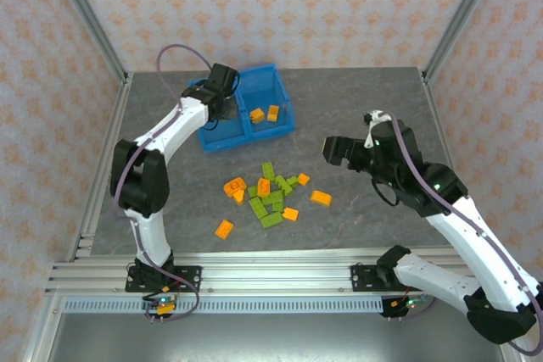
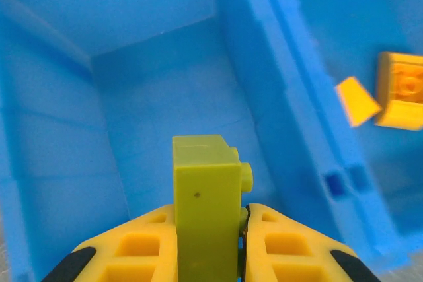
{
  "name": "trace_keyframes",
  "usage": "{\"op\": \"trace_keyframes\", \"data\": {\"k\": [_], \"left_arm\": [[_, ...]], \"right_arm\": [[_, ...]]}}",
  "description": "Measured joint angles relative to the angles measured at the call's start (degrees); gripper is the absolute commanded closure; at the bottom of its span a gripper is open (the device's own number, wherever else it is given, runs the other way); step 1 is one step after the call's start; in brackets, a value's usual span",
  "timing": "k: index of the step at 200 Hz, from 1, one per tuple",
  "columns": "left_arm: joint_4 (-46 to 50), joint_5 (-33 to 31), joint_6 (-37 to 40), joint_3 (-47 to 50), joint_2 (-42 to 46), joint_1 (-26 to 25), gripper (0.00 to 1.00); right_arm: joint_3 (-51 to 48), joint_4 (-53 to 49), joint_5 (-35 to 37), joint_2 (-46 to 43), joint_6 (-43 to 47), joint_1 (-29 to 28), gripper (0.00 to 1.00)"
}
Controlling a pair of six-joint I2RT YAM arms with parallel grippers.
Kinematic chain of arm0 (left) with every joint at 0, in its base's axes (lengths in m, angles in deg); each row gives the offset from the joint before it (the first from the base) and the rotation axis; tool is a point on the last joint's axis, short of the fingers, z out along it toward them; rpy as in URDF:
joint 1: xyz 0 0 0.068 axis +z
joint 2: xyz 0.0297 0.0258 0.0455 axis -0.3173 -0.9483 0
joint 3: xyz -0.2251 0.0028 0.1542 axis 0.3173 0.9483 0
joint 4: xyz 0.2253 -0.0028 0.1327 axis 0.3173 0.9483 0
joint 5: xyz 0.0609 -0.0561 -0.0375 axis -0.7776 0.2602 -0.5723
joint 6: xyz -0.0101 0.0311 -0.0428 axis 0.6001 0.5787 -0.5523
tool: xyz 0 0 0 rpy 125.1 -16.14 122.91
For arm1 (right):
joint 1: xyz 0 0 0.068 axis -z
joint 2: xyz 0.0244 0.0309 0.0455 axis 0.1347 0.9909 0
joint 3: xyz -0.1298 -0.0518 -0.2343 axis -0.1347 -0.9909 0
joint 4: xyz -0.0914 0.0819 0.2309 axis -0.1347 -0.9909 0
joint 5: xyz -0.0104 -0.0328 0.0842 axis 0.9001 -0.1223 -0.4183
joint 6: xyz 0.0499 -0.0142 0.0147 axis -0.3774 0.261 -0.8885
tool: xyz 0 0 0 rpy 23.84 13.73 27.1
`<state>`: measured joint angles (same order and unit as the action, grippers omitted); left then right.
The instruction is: Sort the legos into containers by color
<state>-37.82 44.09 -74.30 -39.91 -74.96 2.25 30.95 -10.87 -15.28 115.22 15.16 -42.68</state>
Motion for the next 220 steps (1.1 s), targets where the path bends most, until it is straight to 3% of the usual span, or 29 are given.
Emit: {"op": "trace_keyframes", "data": {"k": [13, 27, 113, 140, 168, 190, 220], "left_arm": [[-0.15, -0.13, -0.61, -0.22, -2.38, 0.94, 0.76], [-0.17, -0.09, -1.16, -0.17, -4.15, 1.77, 0.64], [-4.76, 3.23, -2.64, 1.31, -3.26, 2.86, 0.63], [-6.75, 7.76, -1.55, 5.38, 6.23, 2.86, 0.61], [-10.32, 13.57, 4.02, 8.94, 21.73, 2.86, 0.47], [-12.35, 20.04, 12.85, 12.90, 34.42, 2.84, 0.26], [-10.91, 30.86, 28.85, 21.55, 47.43, 1.66, 0.14]], "right_arm": [[0.00, 1.40, -0.11, 1.42, 0.39, 0.00, 0.01], [0.02, 2.95, -0.61, 2.97, 0.81, 0.00, 0.01], [1.60, 3.61, -2.49, 7.85, 1.01, 0.00, 0.01], [1.62, 3.17, -4.94, 11.30, -0.48, -0.04, 0.00], [1.73, 3.17, -8.66, 17.86, -2.62, -1.79, 0.06], [3.69, 3.08, -11.41, 25.88, -4.42, -4.96, 0.11], [7.52, 3.61, -13.22, 37.59, -8.17, -8.98, 0.22]]}}
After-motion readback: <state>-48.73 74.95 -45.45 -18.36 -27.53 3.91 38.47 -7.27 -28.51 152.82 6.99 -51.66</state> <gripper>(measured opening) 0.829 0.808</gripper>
